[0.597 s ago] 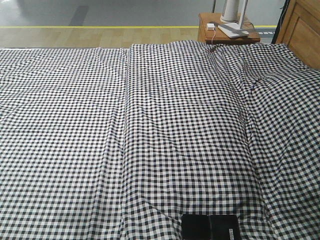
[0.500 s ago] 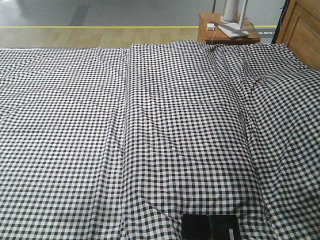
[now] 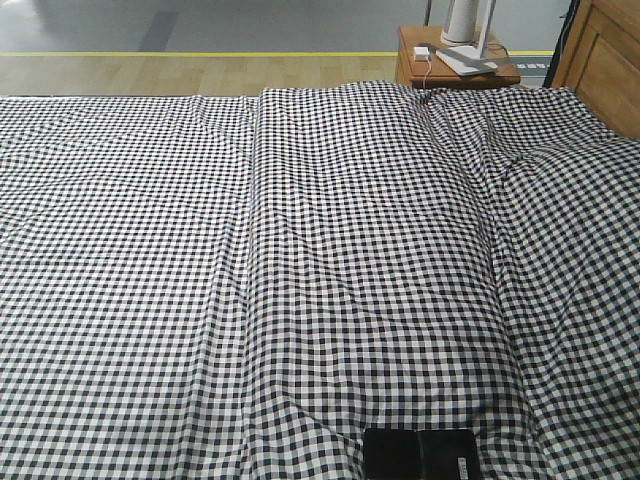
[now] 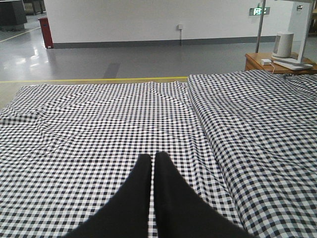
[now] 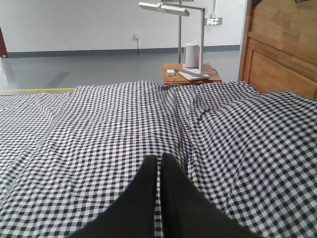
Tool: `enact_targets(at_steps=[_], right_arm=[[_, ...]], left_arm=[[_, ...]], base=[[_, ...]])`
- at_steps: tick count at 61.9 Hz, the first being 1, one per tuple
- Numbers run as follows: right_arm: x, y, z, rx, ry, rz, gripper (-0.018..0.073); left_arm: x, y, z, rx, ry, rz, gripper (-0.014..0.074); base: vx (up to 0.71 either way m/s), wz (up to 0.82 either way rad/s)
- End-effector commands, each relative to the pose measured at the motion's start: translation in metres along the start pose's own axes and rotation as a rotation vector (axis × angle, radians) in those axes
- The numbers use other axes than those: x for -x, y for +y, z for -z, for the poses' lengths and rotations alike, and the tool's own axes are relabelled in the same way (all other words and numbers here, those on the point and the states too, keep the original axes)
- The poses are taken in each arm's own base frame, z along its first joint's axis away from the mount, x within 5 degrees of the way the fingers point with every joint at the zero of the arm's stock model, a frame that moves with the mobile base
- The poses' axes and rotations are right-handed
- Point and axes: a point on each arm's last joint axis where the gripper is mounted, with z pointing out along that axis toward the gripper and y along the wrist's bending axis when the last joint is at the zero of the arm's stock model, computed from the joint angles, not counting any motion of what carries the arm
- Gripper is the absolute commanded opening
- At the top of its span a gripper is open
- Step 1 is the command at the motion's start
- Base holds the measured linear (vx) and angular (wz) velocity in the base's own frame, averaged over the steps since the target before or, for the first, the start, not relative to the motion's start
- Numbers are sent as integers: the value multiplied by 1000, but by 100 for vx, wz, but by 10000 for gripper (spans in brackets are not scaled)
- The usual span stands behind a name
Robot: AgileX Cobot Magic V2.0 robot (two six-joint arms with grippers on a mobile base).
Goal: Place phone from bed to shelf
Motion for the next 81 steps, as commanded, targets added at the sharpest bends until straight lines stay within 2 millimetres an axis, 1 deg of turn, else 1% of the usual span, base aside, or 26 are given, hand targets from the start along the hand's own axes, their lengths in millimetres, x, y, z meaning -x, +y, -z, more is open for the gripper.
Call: enact_targets(at_steps=[1, 44, 54, 61, 66, 70, 73, 81], right_arm=[[5, 0, 1, -7, -83, 13, -5], [5, 0, 1, -7, -91, 13, -5], [11, 0, 1, -6, -153, -7, -5], [23, -1, 4, -7, -282, -6, -5], [35, -1, 8, -9, -417, -5, -5], [46, -1, 12, -11, -485, 3, -5], [56, -1, 16, -12, -520, 7, -5], [95, 0, 33, -11, -640, 8, -5]], left_arm=[[5, 0, 0, 3, -72, 9, 1], [5, 0, 0, 3, -72, 9, 1], [5, 0, 0, 3, -72, 9, 1], [5, 0, 0, 3, -72, 9, 1], [5, 0, 0, 3, -72, 9, 1], [5, 0, 0, 3, -72, 9, 1], [5, 0, 0, 3, -72, 9, 1], [5, 0, 0, 3, -72, 9, 1]], base=[[0, 0], [0, 0], [0, 0], [0, 0], [0, 0], [0, 0], [0, 0], [0, 0]])
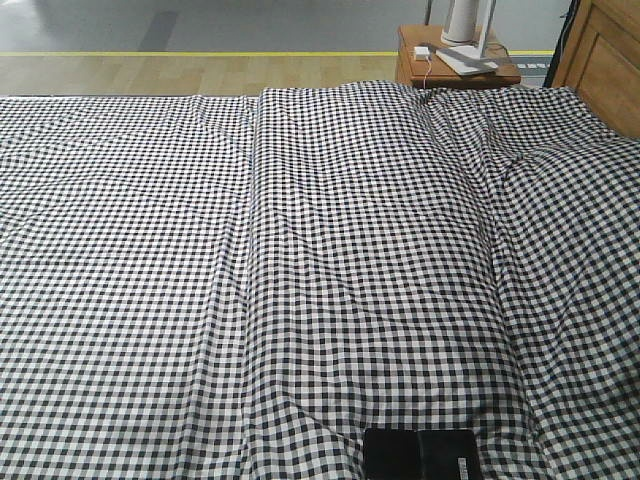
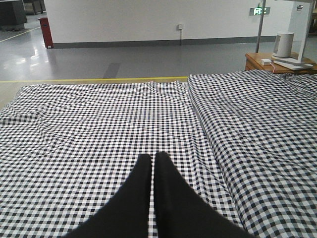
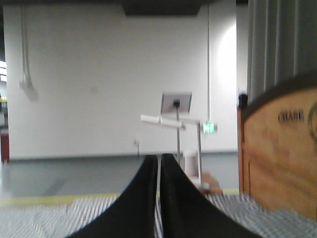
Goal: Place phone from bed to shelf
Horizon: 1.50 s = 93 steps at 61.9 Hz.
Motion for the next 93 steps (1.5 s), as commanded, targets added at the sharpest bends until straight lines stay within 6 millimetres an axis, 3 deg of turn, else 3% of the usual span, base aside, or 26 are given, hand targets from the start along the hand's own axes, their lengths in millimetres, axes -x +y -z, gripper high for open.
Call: enact_targets(at_steps=[1, 11, 19, 32, 44, 54, 64, 75, 88, 93], right_arm=[[53, 0, 1, -5, -233, 11, -5], [111, 1, -3, -5, -329, 15, -5], [149, 1, -17, -3, -304, 14, -5], [176, 2, -66, 3, -11, 16, -5], [158, 2, -116, 5, 276, 23, -2], [118, 2, -147, 7, 533, 22, 18], [83, 2, -163, 10, 755, 21, 90], [63, 1, -172, 10, 865, 20, 304], [63, 1, -172, 9, 870, 16, 667], [63, 2, -172, 5, 870, 6, 729]], left_arm=[[5, 0, 0, 3, -72, 9, 1], [5, 0, 0, 3, -72, 9, 1], [5, 0, 0, 3, -72, 9, 1], [5, 0, 0, 3, -72, 9, 1], [5, 0, 0, 3, -72, 9, 1], [5, 0, 0, 3, -72, 9, 1], [5, 0, 0, 3, -72, 9, 1], [5, 0, 0, 3, -72, 9, 1], [5, 0, 0, 3, -72, 9, 1], [5, 0, 0, 3, -72, 9, 1]], base=[[0, 0], [0, 0], [0, 0], [0, 0], [0, 0], [0, 0], [0, 0], [0, 0], [0, 0], [0, 0]])
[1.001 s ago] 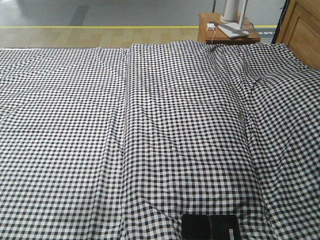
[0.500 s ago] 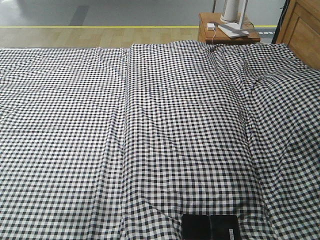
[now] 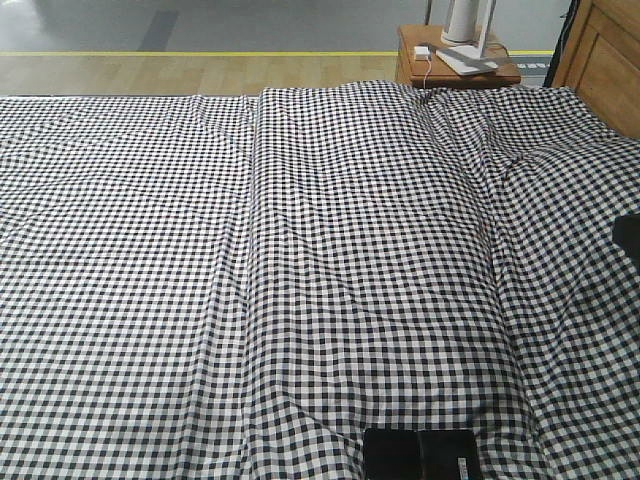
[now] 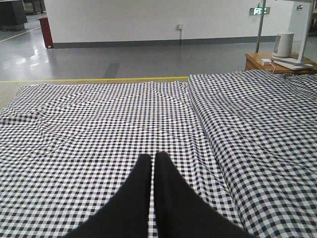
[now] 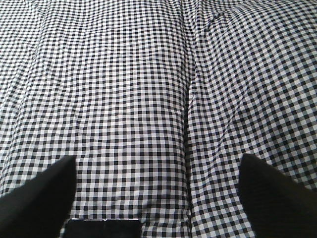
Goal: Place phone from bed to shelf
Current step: 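Move the right gripper down toward the black phone on the sheet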
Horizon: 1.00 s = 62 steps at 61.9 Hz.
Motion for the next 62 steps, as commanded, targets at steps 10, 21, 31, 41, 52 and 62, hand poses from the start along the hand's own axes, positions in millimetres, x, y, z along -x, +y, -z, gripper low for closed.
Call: enact_targets(at_steps=[10, 21, 31, 41, 52, 62], right_arm=[[17, -1, 11, -6, -94, -16, 715], [28, -2, 9, -9, 32, -98, 706], [48, -2, -4, -17, 197, -106, 697], [61, -3, -32, -18, 333, -76, 692], [60, -20, -74, -34, 429, -132, 685], [45, -61, -109, 49, 507, -245, 671]], left_arm=[[5, 0, 0, 3, -72, 9, 1], [5, 0, 0, 3, -72, 9, 1], [5, 0, 0, 3, -72, 9, 1], [5, 0, 0, 3, -72, 9, 1], [5, 0, 0, 3, -72, 9, 1], [5, 0, 0, 3, -72, 9, 1]], base=[[0, 0], [0, 0], [0, 0], [0, 0], [0, 0], [0, 0]])
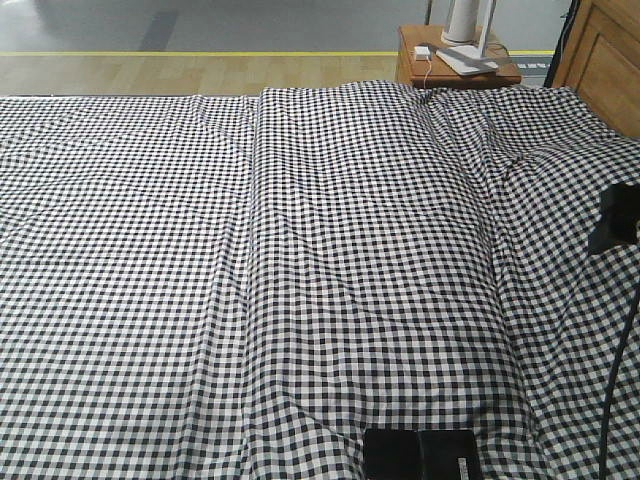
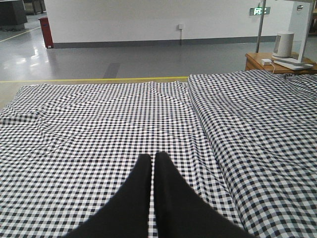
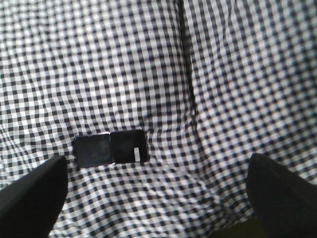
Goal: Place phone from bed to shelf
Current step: 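Move the right gripper down toward the black phone on the sheet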
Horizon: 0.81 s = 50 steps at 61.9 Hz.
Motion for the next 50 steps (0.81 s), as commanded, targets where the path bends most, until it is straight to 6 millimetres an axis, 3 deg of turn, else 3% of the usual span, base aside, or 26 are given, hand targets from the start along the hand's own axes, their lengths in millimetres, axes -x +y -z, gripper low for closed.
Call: enact_targets(at_steps=[1, 12, 22, 40, 50], right_arm=[[13, -18, 0, 82, -52, -25, 670], [21, -55, -41, 186, 9, -53, 646], [22, -75, -84, 244, 89, -70, 642], [8, -81, -174, 426, 272, -46, 636], [-2, -78, -212, 562, 313, -61, 631]], left_arm=[[5, 0, 0, 3, -72, 9, 1], [5, 0, 0, 3, -72, 9, 1], [5, 0, 0, 3, -72, 9, 1], [5, 0, 0, 3, -72, 9, 1], [5, 0, 0, 3, -72, 9, 1]], base=[[0, 0], [0, 0], [0, 0], [0, 0], [0, 0]])
